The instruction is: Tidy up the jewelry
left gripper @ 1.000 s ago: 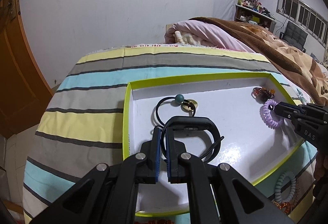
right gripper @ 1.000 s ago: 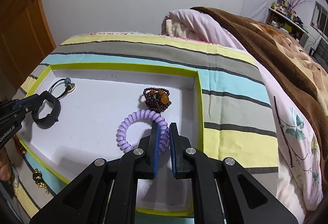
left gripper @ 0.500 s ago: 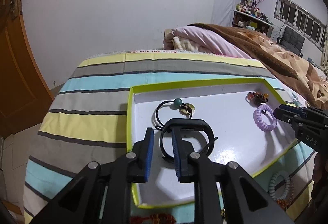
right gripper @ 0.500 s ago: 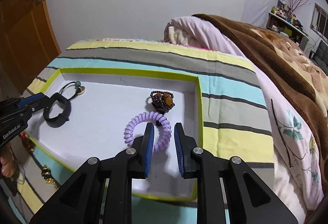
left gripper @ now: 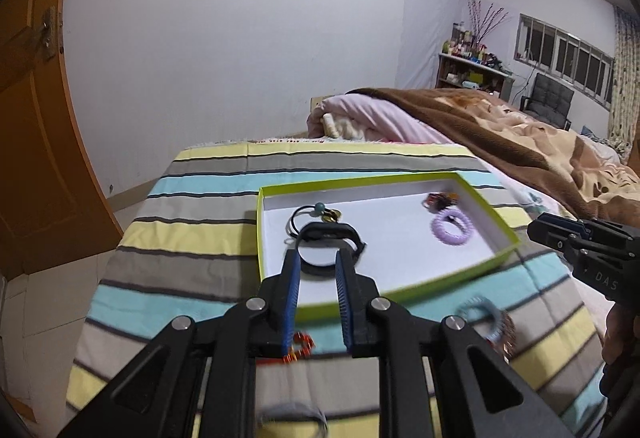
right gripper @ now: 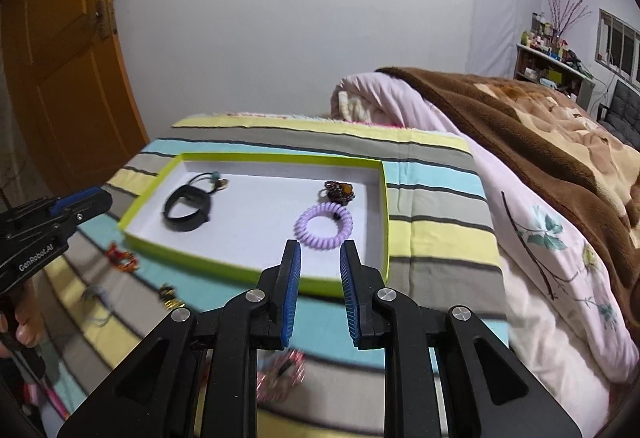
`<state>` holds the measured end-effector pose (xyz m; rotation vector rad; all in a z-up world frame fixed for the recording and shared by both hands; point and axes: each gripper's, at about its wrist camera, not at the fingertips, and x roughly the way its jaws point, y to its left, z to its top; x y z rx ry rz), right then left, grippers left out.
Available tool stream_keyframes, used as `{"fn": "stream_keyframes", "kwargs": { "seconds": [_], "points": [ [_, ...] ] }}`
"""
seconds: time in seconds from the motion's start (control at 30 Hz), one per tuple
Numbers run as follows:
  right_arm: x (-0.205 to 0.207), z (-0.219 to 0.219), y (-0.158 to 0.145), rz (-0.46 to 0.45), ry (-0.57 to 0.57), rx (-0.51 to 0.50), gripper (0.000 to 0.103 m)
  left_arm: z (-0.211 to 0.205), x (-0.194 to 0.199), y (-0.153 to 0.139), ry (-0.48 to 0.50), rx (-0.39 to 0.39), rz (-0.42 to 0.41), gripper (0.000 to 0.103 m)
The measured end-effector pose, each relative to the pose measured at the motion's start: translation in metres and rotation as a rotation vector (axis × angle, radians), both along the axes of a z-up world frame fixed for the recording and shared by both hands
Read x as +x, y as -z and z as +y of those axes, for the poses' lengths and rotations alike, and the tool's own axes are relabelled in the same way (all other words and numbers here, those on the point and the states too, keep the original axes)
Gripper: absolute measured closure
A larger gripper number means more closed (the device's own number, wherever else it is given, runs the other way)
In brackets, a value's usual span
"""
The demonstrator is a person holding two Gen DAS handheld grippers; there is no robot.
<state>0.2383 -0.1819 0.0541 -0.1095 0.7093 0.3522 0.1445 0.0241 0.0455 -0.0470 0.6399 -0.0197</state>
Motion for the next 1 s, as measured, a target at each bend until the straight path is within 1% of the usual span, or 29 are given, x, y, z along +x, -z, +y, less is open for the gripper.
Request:
{"fn": "stream_keyframes", "kwargs": {
  "seconds": [0.17, 0.33, 0.5, 0.73, 1.0],
  "points": [
    [-0.039, -0.005, -0.009, -0.029, -0.011, 0.029, 0.082, -0.004, -0.034, -0.007, 0.009, 0.0, -0.029, 0.084],
    [-0.076, -0.007, -0.012, -0.047, -0.024, 0.046, 0.082, -0.005, -0.063, -0.009, 0.012, -0.006, -0.047, 0.084],
    [-0.104, -0.011, -0.014, -0.061, -0.025, 0.064, 0.082, -0.006, -0.09, -0.01, 0.006, -0.011, -0.063, 0.084],
    [-0.135, -0.015, -0.014, -0.072, -0.027, 0.07, 0.082, -0.008, -0.12, -0.008, -0.002, -0.018, -0.086, 0.084],
    [-0.152, -0.019, -0.007, -0.05, -0.023, 0.072, 0.082, -0.006, -0.142, -0.001, -0.004, -0.034, -0.078, 0.084]
  ]
}}
